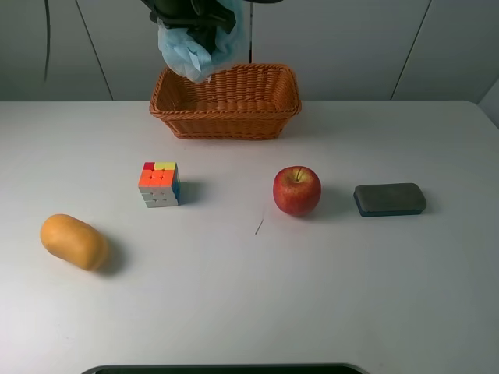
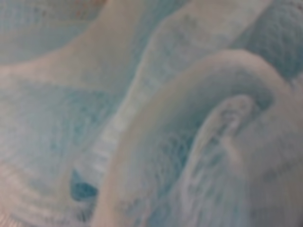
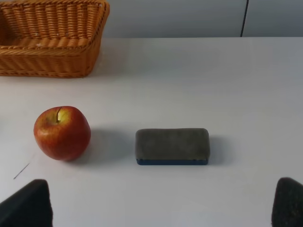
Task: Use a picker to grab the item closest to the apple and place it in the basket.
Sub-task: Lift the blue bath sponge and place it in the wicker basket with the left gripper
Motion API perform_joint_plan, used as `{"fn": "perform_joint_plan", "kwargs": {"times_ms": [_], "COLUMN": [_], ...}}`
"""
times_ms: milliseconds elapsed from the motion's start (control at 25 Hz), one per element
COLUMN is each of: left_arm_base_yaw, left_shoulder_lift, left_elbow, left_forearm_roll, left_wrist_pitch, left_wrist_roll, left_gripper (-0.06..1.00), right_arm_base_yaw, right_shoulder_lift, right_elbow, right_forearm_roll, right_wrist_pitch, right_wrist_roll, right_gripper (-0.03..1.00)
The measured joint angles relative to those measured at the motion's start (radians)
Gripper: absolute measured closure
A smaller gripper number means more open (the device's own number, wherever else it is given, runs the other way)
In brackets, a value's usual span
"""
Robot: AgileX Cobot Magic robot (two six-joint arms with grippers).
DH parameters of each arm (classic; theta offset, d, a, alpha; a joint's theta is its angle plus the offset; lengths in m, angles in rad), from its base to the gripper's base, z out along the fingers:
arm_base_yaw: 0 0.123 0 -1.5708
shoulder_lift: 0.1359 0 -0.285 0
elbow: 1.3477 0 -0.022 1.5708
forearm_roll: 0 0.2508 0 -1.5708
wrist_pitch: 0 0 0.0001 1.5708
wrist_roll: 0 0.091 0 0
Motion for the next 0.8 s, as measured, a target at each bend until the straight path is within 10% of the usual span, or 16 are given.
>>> {"fn": "perform_joint_plan", "kwargs": {"times_ms": [480,800], "left_arm_base_yaw": [0.056,0.056], "left_shoulder_lift": [0.208,0.272], "left_elbow": [0.0,0.0], "left_forearm_roll": [-0.061,-0.141], "left_wrist_pitch": [-0.437,-0.503], "left_wrist_roll": [0.003,0.046], "left_gripper": [0.52,0.52], "right_arm_base_yaw": [0.0,0.0], "right_shoulder_lift": [0.0,0.0], "right_elbow": [0.0,0.0], "right_forearm_roll": [0.0,0.0], "right_wrist_pitch": [0.0,0.0], "right_wrist_roll": [0.0,0.0], "right_gripper": [0.27,0.27]}}
